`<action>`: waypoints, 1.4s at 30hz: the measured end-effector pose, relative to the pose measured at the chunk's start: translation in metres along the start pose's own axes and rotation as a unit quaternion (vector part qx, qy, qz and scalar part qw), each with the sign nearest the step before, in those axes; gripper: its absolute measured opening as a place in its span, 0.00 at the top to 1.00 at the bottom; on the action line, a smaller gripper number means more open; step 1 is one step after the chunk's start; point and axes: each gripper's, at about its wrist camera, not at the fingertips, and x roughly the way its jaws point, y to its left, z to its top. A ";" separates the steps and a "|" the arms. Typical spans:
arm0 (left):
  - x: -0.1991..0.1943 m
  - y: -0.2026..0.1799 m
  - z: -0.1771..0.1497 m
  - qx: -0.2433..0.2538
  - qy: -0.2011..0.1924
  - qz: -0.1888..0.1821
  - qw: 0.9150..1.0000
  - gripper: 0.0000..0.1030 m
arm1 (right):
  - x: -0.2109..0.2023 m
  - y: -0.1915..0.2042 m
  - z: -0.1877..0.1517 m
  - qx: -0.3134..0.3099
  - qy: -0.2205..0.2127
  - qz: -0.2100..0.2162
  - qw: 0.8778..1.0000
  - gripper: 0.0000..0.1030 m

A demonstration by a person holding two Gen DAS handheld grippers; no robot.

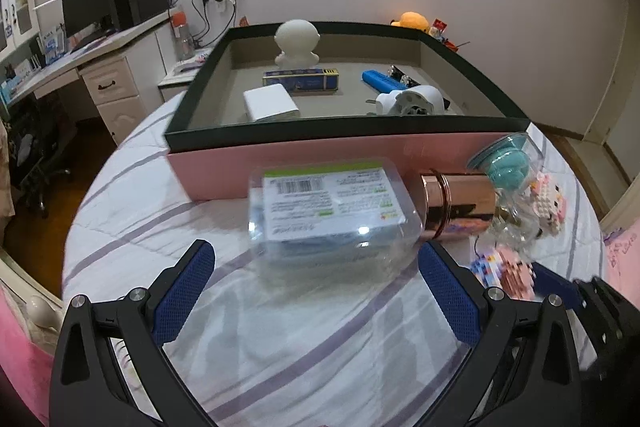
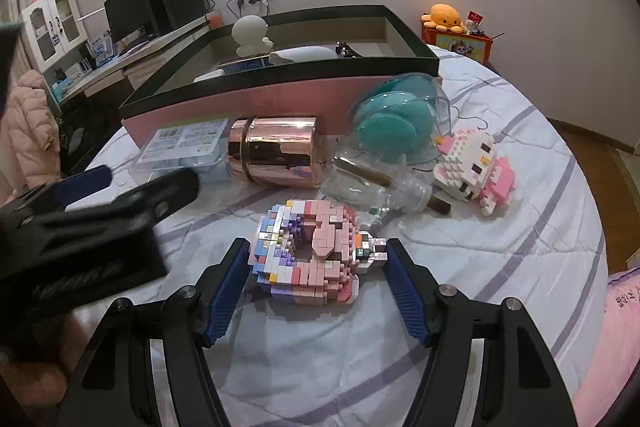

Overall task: Organize rigid objects
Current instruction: 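Grasp the clear plastic box with the left tool while the right tool grasps the pink block donut, then carry the plastic box with the left tool while the right tool carries the block donut into the tray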

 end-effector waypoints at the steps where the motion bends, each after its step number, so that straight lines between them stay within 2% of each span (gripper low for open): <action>1: 0.004 -0.002 0.001 0.000 0.002 0.003 1.000 0.00 | 0.000 -0.001 0.000 0.001 0.000 0.002 1.000 0.33; 7: 0.023 -0.005 0.007 -0.013 0.021 0.011 1.000 0.00 | -0.001 -0.003 -0.002 0.002 -0.002 0.005 1.000 0.33; 10: 0.030 -0.006 0.009 -0.018 0.031 -0.002 0.999 0.00 | 0.000 -0.003 -0.001 -0.001 -0.002 0.003 1.000 0.33; 12: 0.031 -0.005 0.008 -0.020 0.032 -0.005 0.999 0.01 | 0.000 -0.002 -0.001 -0.002 -0.003 0.004 1.000 0.33; 14: 0.029 -0.002 0.007 -0.028 0.031 -0.017 0.999 0.07 | -0.001 -0.002 -0.001 -0.005 -0.003 0.006 1.000 0.34; 20: 0.020 0.011 0.004 -0.049 0.016 -0.024 0.998 0.07 | -0.009 -0.002 -0.005 -0.008 -0.008 0.014 1.000 0.34; 32: -0.046 0.022 -0.007 -0.035 -0.039 -0.012 0.999 0.07 | -0.047 -0.002 -0.005 -0.010 -0.036 0.031 0.999 0.34; 38: -0.090 0.032 0.004 -0.030 -0.083 -0.007 0.996 0.07 | -0.073 0.004 0.012 -0.017 -0.067 0.041 0.997 0.34; 42: -0.107 0.036 0.016 -0.026 -0.104 -0.001 0.994 0.07 | -0.088 0.007 0.031 -0.029 -0.088 0.040 0.995 0.34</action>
